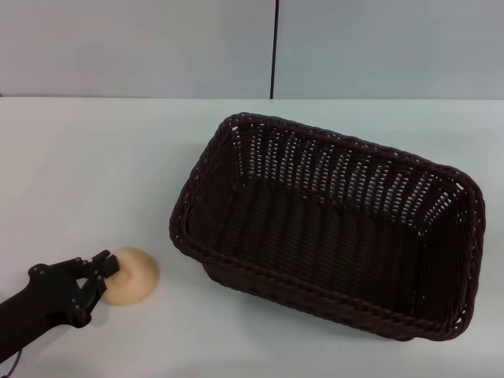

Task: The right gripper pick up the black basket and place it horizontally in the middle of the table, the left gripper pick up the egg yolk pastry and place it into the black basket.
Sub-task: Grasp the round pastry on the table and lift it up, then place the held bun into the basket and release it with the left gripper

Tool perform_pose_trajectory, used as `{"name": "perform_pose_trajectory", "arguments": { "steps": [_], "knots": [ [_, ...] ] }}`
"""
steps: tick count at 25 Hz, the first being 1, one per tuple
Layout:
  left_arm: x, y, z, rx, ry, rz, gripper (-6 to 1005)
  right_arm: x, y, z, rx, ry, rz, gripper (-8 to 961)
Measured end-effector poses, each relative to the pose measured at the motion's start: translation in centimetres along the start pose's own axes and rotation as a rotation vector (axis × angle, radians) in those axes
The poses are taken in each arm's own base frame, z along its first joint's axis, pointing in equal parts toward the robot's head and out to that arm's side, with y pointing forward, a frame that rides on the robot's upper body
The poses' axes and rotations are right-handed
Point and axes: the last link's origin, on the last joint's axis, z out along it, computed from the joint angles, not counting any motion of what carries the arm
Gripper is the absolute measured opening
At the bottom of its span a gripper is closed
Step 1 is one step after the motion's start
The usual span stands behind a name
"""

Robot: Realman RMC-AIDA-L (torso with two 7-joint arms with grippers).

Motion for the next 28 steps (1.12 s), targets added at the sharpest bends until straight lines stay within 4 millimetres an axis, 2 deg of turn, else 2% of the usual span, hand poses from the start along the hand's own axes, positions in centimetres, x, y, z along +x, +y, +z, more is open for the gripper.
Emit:
{"name": "perform_pose_trajectory", "arguments": {
  "steps": [8, 11, 12, 16, 17, 19, 20, 26, 27, 28],
  "knots": [
    [0.1, -0.5, -0.9, 0.097, 0.074, -0.023, 70, 0.0, 0.0, 0.0, -0.001, -0.001, 0.001, 319],
    [1.3, -0.4, -1.6, 0.102, 0.175, -0.037, 42, 0.0, 0.0, 0.0, -0.002, -0.002, 0.002, 319],
    [2.9, -0.1, -1.6, 0.086, 0.302, -0.055, 42, 0.1, 0.1, 0.2, -0.004, -0.002, 0.005, 319],
    [3.7, 0.2, -1.1, 0.063, 0.355, -0.062, 40, 0.2, 0.2, 0.3, -0.006, -0.001, 0.011, 319],
    [4.4, 0.4, -0.4, 0.032, 0.394, -0.066, 40, 0.2, 0.2, 0.3, -0.006, -0.001, 0.012, 319],
    [6.5, 1.0, 2.6, -0.082, 0.439, -0.060, 39, 0.3, 0.2, 0.4, -0.005, 0.001, 0.015, 319],
    [6.5, 1.0, 2.6, -0.082, 0.439, -0.060, 39, 0.3, 0.2, 0.4, -0.005, 0.001, 0.015, 319],
    [8.9, 2.0, 6.7, -0.279, 0.397, -0.040, 37, 0.5, 0.4, 0.5, -0.012, 0.004, 0.024, 319],
    [9.2, 2.6, 7.9, -0.341, 0.356, -0.027, 37, 0.6, 0.4, 0.5, -0.011, 0.006, 0.025, 319],
    [9.2, 2.6, 7.9, -0.341, 0.356, -0.027, 37, 0.6, 0.4, 0.5, -0.011, 0.006, 0.025, 319]
  ]
}}
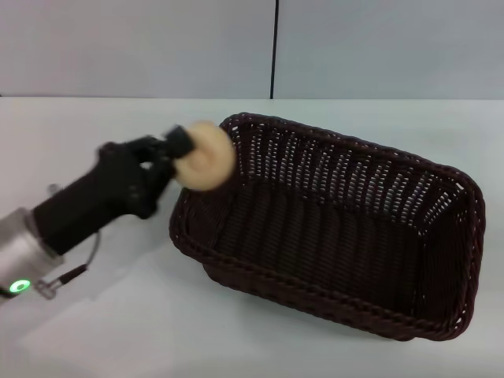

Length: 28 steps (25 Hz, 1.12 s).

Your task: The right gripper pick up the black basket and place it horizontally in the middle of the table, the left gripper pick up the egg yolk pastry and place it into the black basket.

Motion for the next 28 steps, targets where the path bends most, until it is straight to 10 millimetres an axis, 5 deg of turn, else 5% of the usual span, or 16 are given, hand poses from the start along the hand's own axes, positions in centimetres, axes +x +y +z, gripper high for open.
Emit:
{"name": "perform_pose_trajectory", "arguments": {
  "steps": [4, 10, 18, 23, 28],
  "knots": [
    [-1.1, 0.3, 2.1, -0.102, -0.135, -0.020, 37, 0.3, -0.1, -0.1, 0.010, 0.004, -0.007, 319],
    [-1.5, 0.3, 2.0, -0.106, -0.165, -0.024, 36, 0.4, 0.0, 0.0, 0.009, 0.005, -0.006, 318],
    [-1.3, 0.3, 1.5, -0.088, -0.138, -0.025, 383, 0.4, 0.0, 0.2, 0.006, 0.004, -0.006, 318],
    [-0.4, -0.7, -0.9, 0.075, -0.022, 0.021, 543, 0.4, 0.0, 0.1, 0.008, 0.003, -0.039, 318],
    [0.8, -1.1, -4.8, 0.283, 0.143, 0.124, 536, 0.6, 0.0, -0.4, 0.014, 0.004, -0.076, 319]
  ]
}}
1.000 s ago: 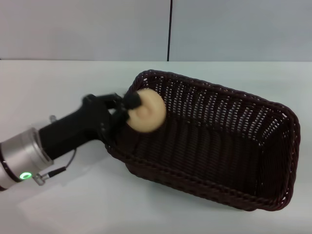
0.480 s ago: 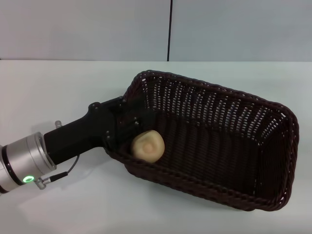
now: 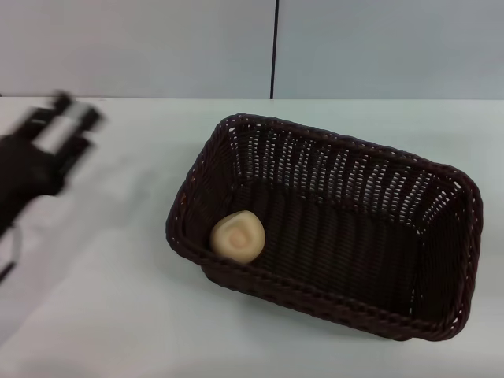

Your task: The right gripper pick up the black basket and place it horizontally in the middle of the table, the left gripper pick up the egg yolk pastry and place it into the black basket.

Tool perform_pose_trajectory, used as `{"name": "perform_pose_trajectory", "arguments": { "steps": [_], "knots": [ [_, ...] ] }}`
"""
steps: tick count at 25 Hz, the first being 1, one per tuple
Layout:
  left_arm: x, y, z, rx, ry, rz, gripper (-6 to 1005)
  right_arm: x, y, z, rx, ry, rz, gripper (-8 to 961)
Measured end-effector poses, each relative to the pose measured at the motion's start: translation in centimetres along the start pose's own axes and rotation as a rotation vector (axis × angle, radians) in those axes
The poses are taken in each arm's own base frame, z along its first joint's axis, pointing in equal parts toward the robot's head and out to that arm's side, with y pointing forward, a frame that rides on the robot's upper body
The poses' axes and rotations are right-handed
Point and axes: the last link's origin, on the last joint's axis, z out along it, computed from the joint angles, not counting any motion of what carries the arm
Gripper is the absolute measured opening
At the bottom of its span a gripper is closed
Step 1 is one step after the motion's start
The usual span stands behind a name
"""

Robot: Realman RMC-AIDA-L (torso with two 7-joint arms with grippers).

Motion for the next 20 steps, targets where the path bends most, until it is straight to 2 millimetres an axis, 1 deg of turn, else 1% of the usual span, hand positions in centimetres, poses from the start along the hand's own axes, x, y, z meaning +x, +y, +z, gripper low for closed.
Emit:
{"name": "perform_pose_trajectory", "arguments": {
  "steps": [1, 3, 4, 5, 6, 7, 11, 16, 20],
  "knots": [
    [0.5, -0.4, -1.0, 0.064, 0.051, 0.022, 534, 0.1, -0.2, -0.2, 0.013, -0.002, 0.005, 319],
    [1.1, -0.7, -2.3, 0.167, 0.130, 0.051, 534, 0.1, -0.2, -0.3, 0.021, -0.004, 0.006, 319],
    [1.5, -1.0, -3.8, 0.280, 0.203, 0.073, 534, 0.2, -0.3, -0.5, 0.028, -0.006, 0.006, 319],
    [1.5, -1.0, -3.8, 0.280, 0.203, 0.073, 534, 0.3, -0.3, -0.6, 0.032, -0.007, 0.003, 319],
    [1.7, -1.2, -5.1, 0.363, 0.245, 0.088, 534, 0.4, -0.3, -0.8, 0.038, -0.005, -0.007, 319],
    [1.7, -1.2, -5.1, 0.363, 0.245, 0.088, 534, 0.4, -0.3, -0.8, 0.038, -0.005, -0.007, 319],
    [2.1, -1.4, -7.2, 0.461, 0.278, 0.108, 534, 0.5, -0.7, -1.8, 0.070, -0.017, -0.014, 318],
    [2.3, -1.6, -7.7, 0.486, 0.288, 0.115, 534, 0.4, -0.6, -2.4, 0.079, -0.037, -0.025, 318],
    [2.3, -1.6, -7.7, 0.487, 0.291, 0.113, 534, 0.5, -0.7, -2.6, 0.089, -0.041, -0.019, 318]
  ]
}}
